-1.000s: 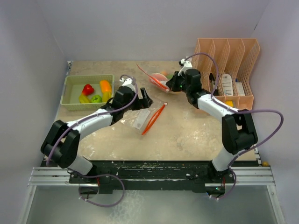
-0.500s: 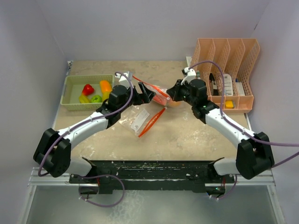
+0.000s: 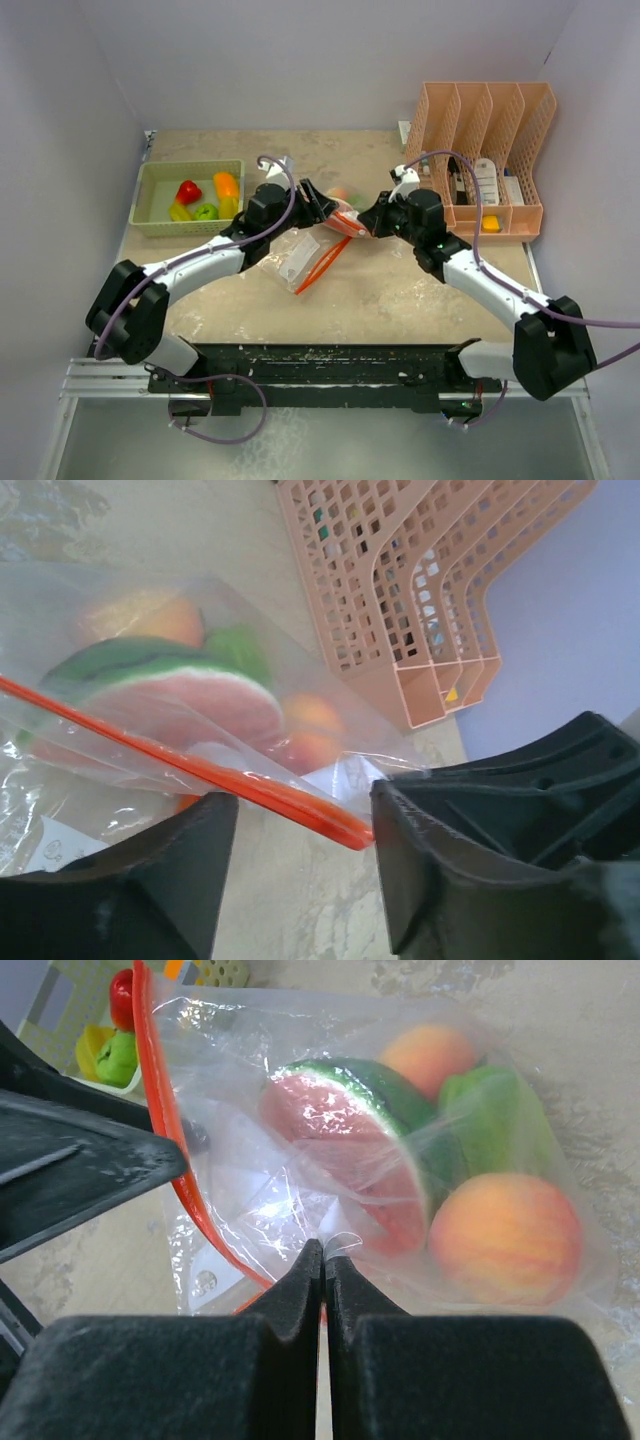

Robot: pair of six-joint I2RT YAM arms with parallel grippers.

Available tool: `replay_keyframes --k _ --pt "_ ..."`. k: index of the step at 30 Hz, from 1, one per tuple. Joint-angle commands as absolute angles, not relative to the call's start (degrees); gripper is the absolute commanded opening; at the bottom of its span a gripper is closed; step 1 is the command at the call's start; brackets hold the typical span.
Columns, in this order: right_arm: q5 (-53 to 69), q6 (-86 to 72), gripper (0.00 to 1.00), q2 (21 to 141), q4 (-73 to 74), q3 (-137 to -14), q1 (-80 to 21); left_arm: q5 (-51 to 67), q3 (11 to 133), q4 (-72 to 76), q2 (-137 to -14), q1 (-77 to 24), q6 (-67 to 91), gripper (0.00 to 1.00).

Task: Open the zip-top bag and remove the fake food
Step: Pick up the zipper food storage bag at the center of the board.

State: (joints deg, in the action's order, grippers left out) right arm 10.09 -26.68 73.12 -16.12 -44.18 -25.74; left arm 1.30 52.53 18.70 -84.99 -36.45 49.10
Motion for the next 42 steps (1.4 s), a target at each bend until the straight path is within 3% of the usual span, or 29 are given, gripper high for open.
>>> replay_keyframes --k 1,5,6,7,9,11,22,31,42 --pt "11.04 -26.93 0.03 69.82 -18.76 -43.53 -26.10 1.28 55.19 21.02 -86.47 -37.17 51.75 0.46" --pt "11.06 -25.99 0.10 68.79 -17.70 -43.72 -26.10 2.60 55.58 22.16 -87.23 -37.34 52.27 0.11" --pt "11.07 -25.83 0.15 68.61 -17.25 -43.81 -26.10 2.83 56.02 21.78 -87.41 -37.35 52.00 0.01" --pt "11.10 -25.45 0.24 68.25 -16.71 -43.79 -26.06 2.89 56.73 20.95 -87.40 -37.29 51.63 0.00" --pt "10.76 -24.23 0.37 66.93 -15.40 -43.41 -26.10 2.55 58.31 18.36 -86.96 -37.35 50.72 0.00" --pt "9.16 -22.40 0.43 64.67 -13.53 -42.77 -26.10 1.49 60.08 14.91 -86.05 -37.27 49.68 0.00" --pt "10.40 -13.91 0.49 52.87 -9.18 -40.22 -26.10 0.68 71.49 0.76 -84.28 -37.26 45.57 0.00" --pt "13.59 -11.71 0.60 54.95 -9.15 -39.55 -26.67 -1.31 77.99 -8.68 -87.44 -37.27 44.13 0.00" --pt "-0.81 -5.82 0.66 56.43 -5.05 -44.34 -38.42 -3.22 79.76 -11.57 -88.94 -37.27 45.10 0.00"
